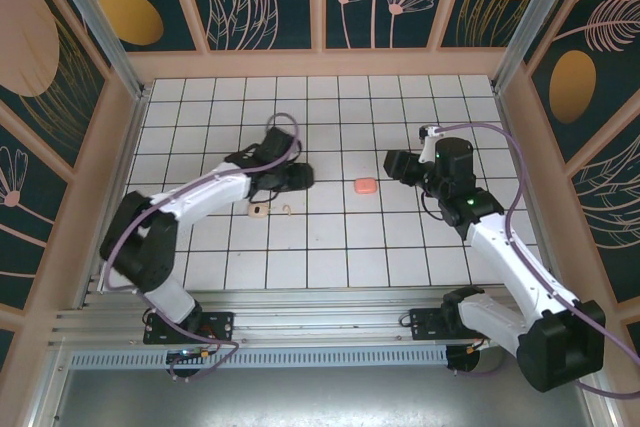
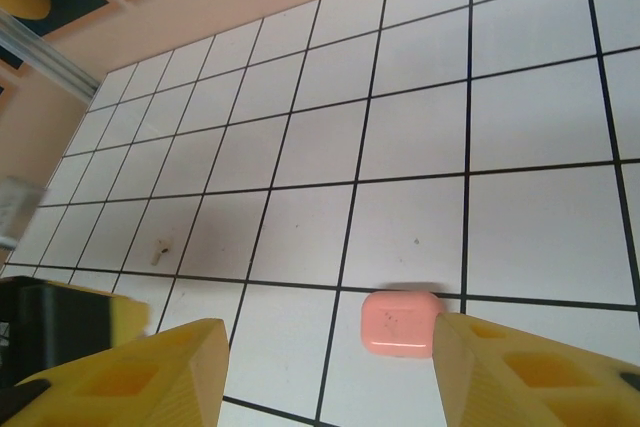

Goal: Insert wireless bluetooth earbuds into charging case

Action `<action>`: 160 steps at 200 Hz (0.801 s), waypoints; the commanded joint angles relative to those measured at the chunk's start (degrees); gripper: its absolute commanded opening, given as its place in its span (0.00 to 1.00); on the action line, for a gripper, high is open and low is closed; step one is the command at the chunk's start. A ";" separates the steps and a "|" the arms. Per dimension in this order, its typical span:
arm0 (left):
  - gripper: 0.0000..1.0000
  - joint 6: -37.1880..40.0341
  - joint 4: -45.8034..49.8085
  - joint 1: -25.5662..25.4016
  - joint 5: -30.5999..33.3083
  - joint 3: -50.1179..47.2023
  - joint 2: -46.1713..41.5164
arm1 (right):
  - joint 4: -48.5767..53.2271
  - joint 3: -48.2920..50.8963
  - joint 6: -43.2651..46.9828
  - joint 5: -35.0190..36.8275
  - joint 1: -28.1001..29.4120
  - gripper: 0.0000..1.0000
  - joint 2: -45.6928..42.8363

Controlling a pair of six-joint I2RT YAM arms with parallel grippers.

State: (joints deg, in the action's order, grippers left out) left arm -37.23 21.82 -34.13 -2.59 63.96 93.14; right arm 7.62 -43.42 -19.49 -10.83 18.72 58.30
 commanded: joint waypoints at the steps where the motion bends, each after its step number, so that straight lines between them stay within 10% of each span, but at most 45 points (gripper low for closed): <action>1: 0.58 1.60 9.31 3.00 7.33 -3.50 -5.78 | -0.46 -0.57 -1.33 -1.68 -0.27 0.57 1.21; 160: 0.72 7.02 9.88 8.82 2.11 -9.57 3.06 | 0.32 -2.11 -2.49 -2.64 0.79 0.57 3.35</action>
State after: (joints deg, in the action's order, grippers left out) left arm -31.68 32.51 -25.69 0.47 54.52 94.94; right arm 7.62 -43.44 -21.41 -13.39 18.96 61.80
